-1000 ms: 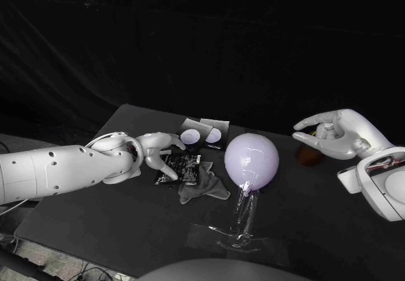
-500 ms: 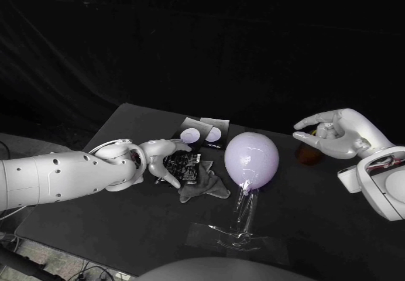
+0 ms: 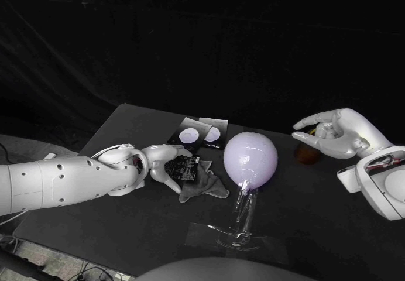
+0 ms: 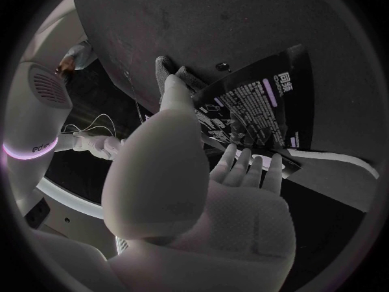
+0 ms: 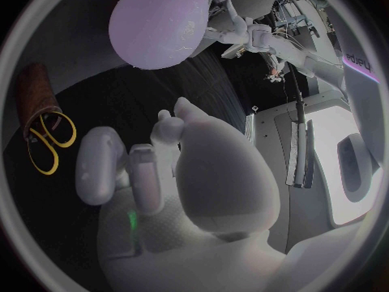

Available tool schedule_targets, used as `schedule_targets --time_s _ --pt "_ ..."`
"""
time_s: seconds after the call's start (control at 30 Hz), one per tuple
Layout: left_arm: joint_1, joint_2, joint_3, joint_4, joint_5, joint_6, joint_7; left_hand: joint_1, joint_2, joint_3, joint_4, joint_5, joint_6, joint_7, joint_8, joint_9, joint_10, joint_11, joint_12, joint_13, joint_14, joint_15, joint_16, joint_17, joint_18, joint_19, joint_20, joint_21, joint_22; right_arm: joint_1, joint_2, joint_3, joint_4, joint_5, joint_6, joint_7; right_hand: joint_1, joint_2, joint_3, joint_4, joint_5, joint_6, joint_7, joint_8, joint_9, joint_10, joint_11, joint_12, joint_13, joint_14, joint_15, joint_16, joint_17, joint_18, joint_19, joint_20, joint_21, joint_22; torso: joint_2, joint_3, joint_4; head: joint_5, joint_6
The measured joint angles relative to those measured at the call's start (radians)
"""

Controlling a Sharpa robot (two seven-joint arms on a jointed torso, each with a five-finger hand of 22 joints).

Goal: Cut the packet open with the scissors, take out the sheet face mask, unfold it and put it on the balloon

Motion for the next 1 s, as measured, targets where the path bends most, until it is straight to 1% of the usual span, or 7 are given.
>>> schedule_targets --time_s 0.23,0.27,0.33,0.57,0.7,0.83,1.0 --pt "-0.007 0.018 0.001 -0.027 -0.004 -0.003 -0.002 0.012 -0.002 0.01 -0.002 0.0 0.004 -0.003 0.006 0.004 0.007 0.0 0.006 0.001 0.003 -0.003 0.0 0.0 0.0 0.013 -0.005 0.005 0.007 0.0 -0.002 0.0 0.001 0.0 0.003 0.0 0.0 0.0 0.003 -0.003 0.0 0.0 0.0 0.0 0.0 0.0 0.0 0.001 0.0 0.0 0.0 0.0 0.0 0.0 0.0 0.0 0.0 0.0 0.001 -0.0006 -0.0002 -0.003 -0.003" --pt "-0.007 0.02 0.001 -0.029 -0.005 -0.003 -0.002 0.036 -0.001 0.015 0.003 0.0 0.004 -0.003 0.012 0.006 0.011 0.004 0.006 0.001 0.003 -0.004 0.0 0.0 0.0 0.018 -0.01 0.01 0.008 0.0 -0.002 0.0 0.001 0.0 0.003 0.0 0.0 0.0 0.003 -0.003 0.0 0.0 0.0 0.0 0.0 0.0 0.0 0.001 0.0 0.0 0.0 -0.001 0.0 0.0 0.0 0.0 0.0 0.0 0.001 -0.0006 -0.0001 -0.004 -0.004" --pt "-0.007 0.022 0.002 -0.032 -0.005 -0.004 -0.001 0.048 0.0 0.026 -0.001 0.0 0.008 -0.001 0.018 0.011 0.013 0.006 0.011 0.003 0.005 -0.002 0.0 0.003 0.0 0.03 -0.009 0.012 0.013 -0.001 -0.002 0.0 0.001 0.0 0.005 0.0 0.0 0.0 0.003 -0.003 0.0 0.0 0.0 0.0 0.0 -0.002 0.002 0.003 0.0 0.0 0.0 -0.002 0.0 0.0 0.0 0.0 0.0 0.0 0.001 -0.0005 0.0001 -0.005 -0.005" --pt "-0.007 0.026 0.003 -0.04 -0.005 -0.009 0.002 0.087 0.004 0.102 -0.004 0.004 0.029 0.0 0.034 0.024 0.032 0.004 0.023 0.007 0.037 -0.005 0.029 0.028 0.001 0.07 -0.016 0.028 0.023 -0.003 -0.001 0.0 0.001 0.0 0.008 0.001 0.0 0.0 0.003 -0.003 0.0 0.0 0.0 0.0 0.001 -0.002 0.002 0.005 0.0 0.0 0.0 0.001 -0.001 0.0 0.0 0.0 0.0 0.0 0.0 -0.0003 0.0003 -0.007 -0.009" --pt "-0.006 0.027 0.005 -0.044 -0.003 -0.016 0.005 0.162 0.009 0.159 -0.001 0.004 0.067 0.002 0.073 0.044 0.076 0.004 0.049 0.014 0.089 -0.007 0.06 0.05 0.017 0.12 -0.026 0.048 0.031 -0.004 -0.001 0.0 0.001 0.0 0.01 0.001 0.0 0.0 0.003 -0.003 0.0 0.0 0.0 0.0 0.001 -0.002 0.002 0.006 0.0 0.0 0.0 0.001 -0.001 0.0 0.0 0.0 0.0 0.0 0.0 -0.0001 0.0003 -0.009 -0.01" --pt "-0.005 0.028 0.007 -0.047 0.002 -0.025 0.01 0.209 0.019 0.205 -0.002 0.004 0.099 0.005 0.118 0.069 0.117 0.005 0.071 0.017 0.143 -0.01 0.086 0.07 0.019 0.172 -0.028 0.068 0.031 -0.005 -0.002 0.0 0.002 0.0 0.012 0.002 0.0 0.0 0.003 -0.003 0.0 0.0 0.0 0.0 0.001 -0.002 0.002 0.007 0.0 0.0 0.0 0.001 -0.001 0.0 0.0 0.0 0.0 0.0 0.0 -0.0001 0.0003 -0.009 -0.01" --pt "-0.004 0.028 0.007 -0.049 0.015 -0.036 0.02 0.239 0.049 0.269 -0.003 0.004 0.138 0.007 0.181 0.1 0.178 0.01 0.094 0.017 0.223 -0.007 0.115 0.09 0.02 0.223 -0.021 0.083 0.031 -0.005 -0.002 0.0 0.002 0.0 0.014 0.003 0.0 0.0 0.006 -0.006 0.0 0.0 0.0 0.0 0.002 -0.002 0.002 0.008 0.0 0.0 0.0 0.001 -0.001 0.0 -0.001 0.0 0.0 0.0 0.0 -0.0001 0.0003 -0.011 -0.01"
